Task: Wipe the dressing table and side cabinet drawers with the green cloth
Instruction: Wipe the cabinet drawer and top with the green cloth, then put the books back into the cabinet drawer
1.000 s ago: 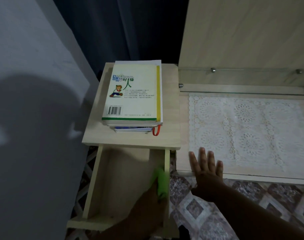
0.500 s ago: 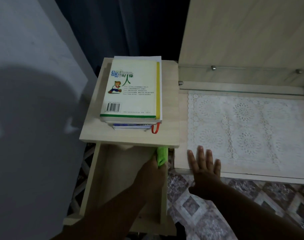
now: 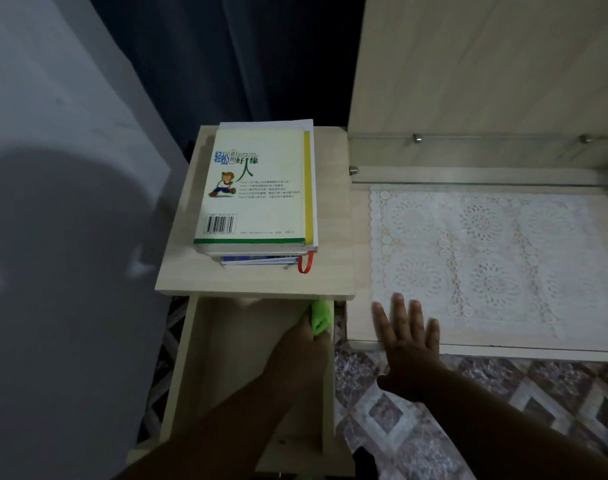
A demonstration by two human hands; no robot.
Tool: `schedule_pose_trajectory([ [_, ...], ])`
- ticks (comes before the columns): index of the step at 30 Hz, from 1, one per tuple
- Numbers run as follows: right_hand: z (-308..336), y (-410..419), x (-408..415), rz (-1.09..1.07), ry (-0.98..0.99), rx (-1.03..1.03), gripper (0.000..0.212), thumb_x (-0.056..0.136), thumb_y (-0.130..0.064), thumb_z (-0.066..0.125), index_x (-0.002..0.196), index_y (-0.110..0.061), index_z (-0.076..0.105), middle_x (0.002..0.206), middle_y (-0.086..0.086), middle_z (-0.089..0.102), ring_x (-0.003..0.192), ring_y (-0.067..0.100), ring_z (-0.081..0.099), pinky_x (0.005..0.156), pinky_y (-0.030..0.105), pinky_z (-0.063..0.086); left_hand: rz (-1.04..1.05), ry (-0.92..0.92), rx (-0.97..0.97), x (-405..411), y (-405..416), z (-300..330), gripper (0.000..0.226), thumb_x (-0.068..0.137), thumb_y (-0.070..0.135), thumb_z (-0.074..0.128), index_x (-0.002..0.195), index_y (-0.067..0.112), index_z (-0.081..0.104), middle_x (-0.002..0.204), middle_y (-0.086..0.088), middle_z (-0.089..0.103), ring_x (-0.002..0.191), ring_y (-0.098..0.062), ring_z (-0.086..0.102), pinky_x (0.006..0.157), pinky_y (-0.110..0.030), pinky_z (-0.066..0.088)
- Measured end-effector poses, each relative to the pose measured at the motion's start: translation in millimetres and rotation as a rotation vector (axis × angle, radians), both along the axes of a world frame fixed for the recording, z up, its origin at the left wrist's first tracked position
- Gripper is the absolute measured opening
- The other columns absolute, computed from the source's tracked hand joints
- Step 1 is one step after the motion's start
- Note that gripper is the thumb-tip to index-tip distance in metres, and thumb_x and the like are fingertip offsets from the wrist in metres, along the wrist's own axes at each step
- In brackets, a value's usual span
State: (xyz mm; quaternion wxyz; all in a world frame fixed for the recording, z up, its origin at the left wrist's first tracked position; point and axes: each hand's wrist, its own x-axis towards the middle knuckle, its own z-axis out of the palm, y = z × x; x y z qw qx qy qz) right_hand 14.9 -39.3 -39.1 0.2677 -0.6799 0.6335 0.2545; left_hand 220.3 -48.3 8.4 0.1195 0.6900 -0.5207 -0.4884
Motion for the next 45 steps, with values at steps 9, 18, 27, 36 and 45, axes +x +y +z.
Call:
schedule_pose_trajectory([
  [9, -2, 2, 0, 0.002, -0.04, -0.036, 0.136, 0.08, -0.061, 0.069, 0.137, -0.026, -0.049, 0.135, 0.016, -0.062, 0.131, 0.045, -0.048, 0.113, 0.064, -0.018, -0.171, -0.11, 0.021, 21, 77, 16, 0.054, 0.103, 0.028, 0.049, 0.153, 0.029, 0.029, 0.137, 0.002, 0.059, 0.12, -0.012, 0.057, 0.091, -0.016, 0.043],
  [18, 41, 27, -10, -0.493, -0.681, -0.473, 0.079, 0.085, -0.063, 0.063, 0.147, -0.017, 0.044, 0.162, 0.014, 0.026, 0.143, 0.029, 0.035, 0.114, 0.043, 0.033, 0.252, 0.46, -0.022, 29, 68, 69, 0.043, 0.082, 0.034, 0.076, 0.12, 0.016, 0.064, 0.1, 0.009, 0.078, 0.098, -0.008, 0.072, 0.076, -0.015, 0.053],
  [27, 85, 29, -14, -1.485, -1.346, 0.012, 0.031, 0.096, -0.01, 0.055, 0.12, 0.01, 0.06, 0.085, 0.019, 0.071, 0.064, 0.027, 0.066, 0.051, 0.03, 0.05, 0.273, 0.51, 0.089, -58, -4, 55, 0.017, 0.081, 0.021, 0.08, 0.096, 0.02, 0.071, 0.102, -0.009, 0.076, 0.094, -0.024, 0.074, 0.085, -0.04, 0.06],
  [36, 78, -14, -60, -0.854, -0.539, -0.49, 0.081, 0.083, -0.037, 0.079, 0.148, -0.01, 0.04, 0.142, 0.019, 0.049, 0.128, 0.038, 0.05, 0.101, 0.046, 0.045, 0.344, 0.206, -0.315, -25, 3, 85, 0.016, 0.088, 0.024, 0.075, 0.101, 0.031, 0.067, 0.086, 0.011, 0.072, 0.081, -0.004, 0.067, 0.064, -0.015, 0.049],
  [45, 55, -9, -15, -0.087, -0.019, -0.292, 0.063, 0.09, -0.049, 0.048, 0.149, -0.035, 0.032, 0.151, -0.003, 0.036, 0.14, 0.023, 0.034, 0.11, 0.043, 0.033, 0.728, 0.22, -0.539, 101, -20, 103, 0.015, 0.098, 0.004, 0.055, 0.094, 0.015, 0.064, 0.084, -0.006, 0.067, 0.073, -0.02, 0.06, 0.061, -0.018, 0.048],
])
